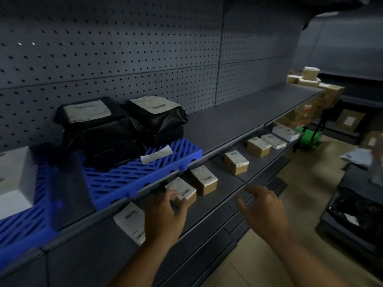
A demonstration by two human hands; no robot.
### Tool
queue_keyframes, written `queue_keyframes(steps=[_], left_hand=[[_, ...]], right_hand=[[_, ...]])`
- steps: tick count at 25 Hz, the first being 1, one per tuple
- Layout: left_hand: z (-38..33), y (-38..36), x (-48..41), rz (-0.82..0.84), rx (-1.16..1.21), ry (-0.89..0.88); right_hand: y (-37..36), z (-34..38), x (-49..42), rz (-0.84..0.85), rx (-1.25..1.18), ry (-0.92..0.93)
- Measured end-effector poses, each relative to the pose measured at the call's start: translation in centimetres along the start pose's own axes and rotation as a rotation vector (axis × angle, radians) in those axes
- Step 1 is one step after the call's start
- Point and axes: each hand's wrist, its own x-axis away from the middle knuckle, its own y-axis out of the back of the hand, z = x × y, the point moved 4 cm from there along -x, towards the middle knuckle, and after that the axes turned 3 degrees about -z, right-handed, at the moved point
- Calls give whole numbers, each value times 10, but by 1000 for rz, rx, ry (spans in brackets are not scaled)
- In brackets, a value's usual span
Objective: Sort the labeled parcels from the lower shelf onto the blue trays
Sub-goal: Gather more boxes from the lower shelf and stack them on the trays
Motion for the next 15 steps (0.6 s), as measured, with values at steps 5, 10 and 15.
queue_keyframes(steps=[5, 10, 15], left_hand=[[-2, -38, -36, -17, -54, 167], [-4, -79, -60, -170, -47, 382], [27, -118, -84, -276, -58, 530]], right_hand=[[-41, -26, -69, 141, -96, 2], [-96, -69, -152, 339, -202, 55], [-169, -103, -203, 518, -286, 1]])
